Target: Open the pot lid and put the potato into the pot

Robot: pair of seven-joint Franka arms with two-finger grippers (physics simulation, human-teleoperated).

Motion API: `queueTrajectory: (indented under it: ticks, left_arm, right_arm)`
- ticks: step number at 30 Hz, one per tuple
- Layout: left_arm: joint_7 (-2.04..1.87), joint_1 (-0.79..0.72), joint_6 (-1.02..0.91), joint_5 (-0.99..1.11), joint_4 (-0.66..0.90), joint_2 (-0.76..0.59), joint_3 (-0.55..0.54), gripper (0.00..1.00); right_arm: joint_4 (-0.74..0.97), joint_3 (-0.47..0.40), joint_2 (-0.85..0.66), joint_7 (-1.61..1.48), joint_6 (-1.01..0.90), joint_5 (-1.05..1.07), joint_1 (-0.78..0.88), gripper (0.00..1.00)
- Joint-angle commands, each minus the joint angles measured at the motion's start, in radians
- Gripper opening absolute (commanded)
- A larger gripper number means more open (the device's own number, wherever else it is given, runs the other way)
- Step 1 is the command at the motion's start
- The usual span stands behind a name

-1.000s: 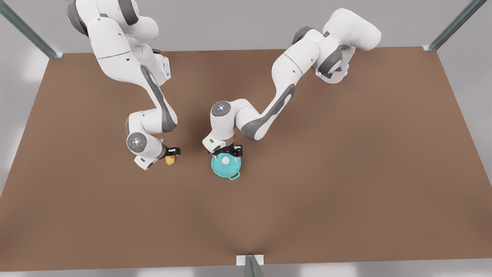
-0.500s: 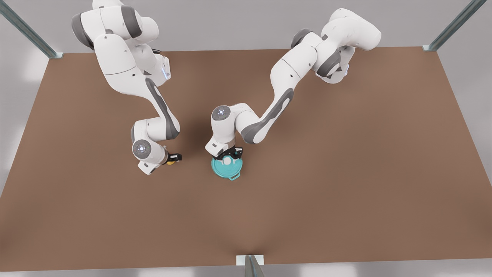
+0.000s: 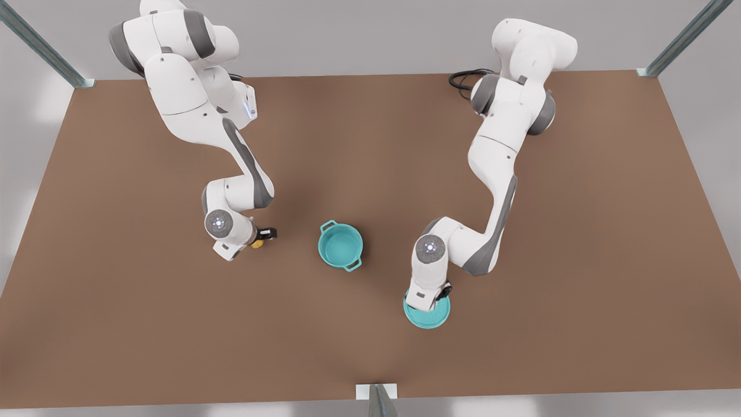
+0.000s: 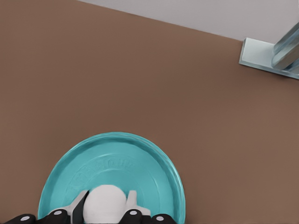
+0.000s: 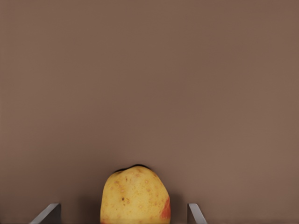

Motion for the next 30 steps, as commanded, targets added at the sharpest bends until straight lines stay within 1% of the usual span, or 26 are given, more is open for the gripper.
queueTrajectory:
  ticks: [1, 2, 3, 4, 5, 6, 7, 8, 9, 10, 11, 13, 15, 20, 24, 30]
  left_arm:
    - [0.341, 0.003, 0.064, -0.007, 0.0, 0.005, -0.002, 0.5]
    - [0.382, 0.006, 0.053, -0.009, 0.0, -0.004, -0.005, 1.0]
    - [0.434, 0.015, 0.045, -0.046, 0.0, -0.012, -0.005, 1.0]
    - [0.5, 0.037, -0.024, -0.055, 0.002, -0.029, -0.008, 1.0]
    - [0.581, 0.058, -0.145, -0.105, 0.002, -0.072, -0.008, 1.0]
    - [0.687, 0.118, -0.304, -0.196, 0.003, -0.151, -0.008, 1.0]
    - [0.902, 0.234, -0.609, -0.297, 0.005, -0.299, -0.005, 1.0]
    - [0.993, 0.303, -0.777, -0.323, 0.005, -0.411, -0.008, 1.0]
    - [1.003, 0.437, -0.849, -0.392, -0.134, -0.619, 0.0, 1.0]
    - [0.997, 0.482, -0.667, -0.441, -0.481, -0.856, 0.001, 1.0]
    - [1.0, 0.501, -0.665, -0.441, -0.498, -0.857, 0.001, 1.0]
    - [0.997, 0.5, -0.645, -0.44, -0.462, -0.824, -0.005, 1.0]
    - [0.994, 0.5, -0.642, -0.441, -0.432, -0.822, -0.005, 1.0]
    - [0.966, 0.495, -0.696, -0.443, -0.452, -0.842, -0.007, 1.0]
    - [0.917, 0.494, -0.699, -0.444, -0.46, -0.848, -0.019, 1.0]
    - [0.919, 0.494, -0.713, -0.444, -0.462, -0.851, -0.022, 1.0]
  right_arm:
    - [0.0, 0.0, 0.0, -0.043, 0.001, 0.002, -0.002, 1.0]
    - [0.0, 0.0, 0.0, -0.043, 0.001, 0.002, -0.002, 0.95]
    - [0.0, 0.0, 0.0, -0.043, 0.001, 0.002, -0.004, 0.91]
    - [0.0, 0.0, 0.001, -0.041, 0.001, 0.004, -0.004, 0.87]
    - [0.0, 0.0, 0.0, -0.041, 0.001, 0.004, -0.005, 0.84]
    - [0.0, -0.001, 0.005, -0.043, 0.001, 0.002, -0.005, 0.84]
    - [0.002, 0.0, 0.012, -0.046, 0.005, 0.004, -0.007, 0.84]
    - [0.002, -0.001, 0.012, -0.044, 0.005, 0.004, -0.005, 0.84]
    - [0.0, 0.0, 0.012, -0.044, 0.005, 0.004, -0.005, 0.81]
    - [0.002, 0.0, 0.012, -0.044, 0.003, 0.004, -0.005, 0.76]
    - [0.0, 0.0, 0.012, -0.044, 0.003, 0.005, -0.005, 0.72]
    - [0.0, 0.0, 0.011, -0.057, -0.002, 0.031, -0.005, 0.71]
    - [0.0, 0.0, 0.009, -0.061, -0.003, 0.033, -0.005, 0.69]
    - [0.0, 0.0, 0.009, -0.071, -0.005, 0.033, -0.005, 0.6]
    - [0.0, 0.0, 0.008, -0.083, -0.006, 0.033, -0.005, 0.57]
    - [0.002, 0.0, -0.003, -0.086, -0.023, 0.031, -0.005, 0.57]
